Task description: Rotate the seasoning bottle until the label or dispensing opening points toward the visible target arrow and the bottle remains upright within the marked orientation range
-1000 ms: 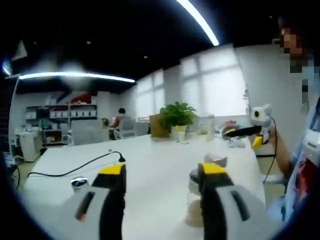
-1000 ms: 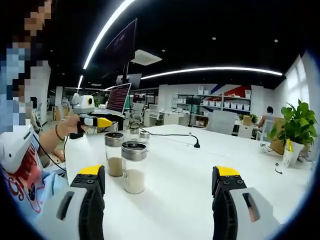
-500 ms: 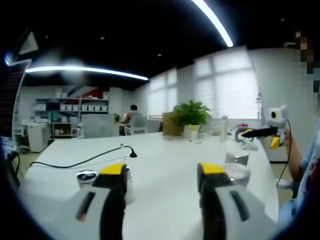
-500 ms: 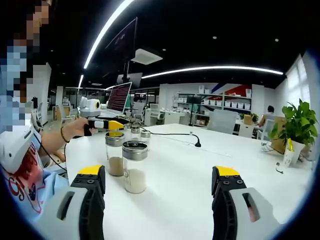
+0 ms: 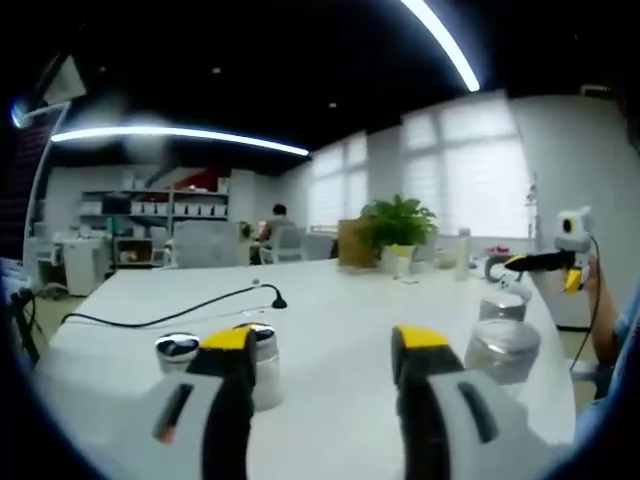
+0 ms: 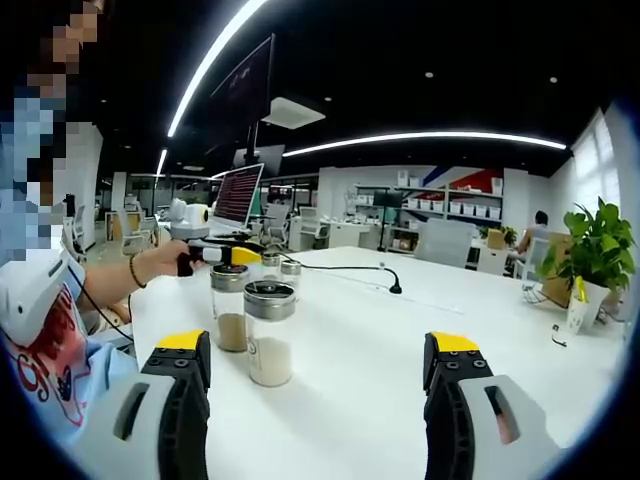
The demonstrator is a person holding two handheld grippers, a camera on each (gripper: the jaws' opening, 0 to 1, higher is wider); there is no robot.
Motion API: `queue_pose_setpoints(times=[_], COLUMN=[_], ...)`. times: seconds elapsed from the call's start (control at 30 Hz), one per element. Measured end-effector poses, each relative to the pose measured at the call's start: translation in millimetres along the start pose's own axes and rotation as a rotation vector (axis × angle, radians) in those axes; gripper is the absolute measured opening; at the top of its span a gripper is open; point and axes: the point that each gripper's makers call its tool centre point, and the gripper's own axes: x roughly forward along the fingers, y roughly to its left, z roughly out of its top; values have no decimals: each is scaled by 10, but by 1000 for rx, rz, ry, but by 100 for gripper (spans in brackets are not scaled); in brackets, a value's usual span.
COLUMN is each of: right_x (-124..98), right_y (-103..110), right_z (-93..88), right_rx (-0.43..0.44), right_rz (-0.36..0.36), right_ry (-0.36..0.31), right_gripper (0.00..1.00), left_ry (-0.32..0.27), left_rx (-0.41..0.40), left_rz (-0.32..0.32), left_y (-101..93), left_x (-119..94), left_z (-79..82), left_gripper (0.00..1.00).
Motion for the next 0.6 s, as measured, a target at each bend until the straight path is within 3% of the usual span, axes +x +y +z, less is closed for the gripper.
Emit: queue_pose_setpoints(times=[0.3, 0.37, 0.6], right_x=[5, 4, -2], right_y=[3, 6, 1], right_z=[-3, 1, -4], right_rx=[0, -1, -4], right_rz=[2, 1, -1], right_ry=[1, -1, 1], right_gripper=[91, 91, 91], left_ry=[34, 70, 61], left_rx=[16, 48, 52], left_rz=[12, 14, 53], left_y=[61, 73, 146], left_x=[140, 174, 284], left_z=[-83, -123, -95], left_gripper=[57, 57, 57])
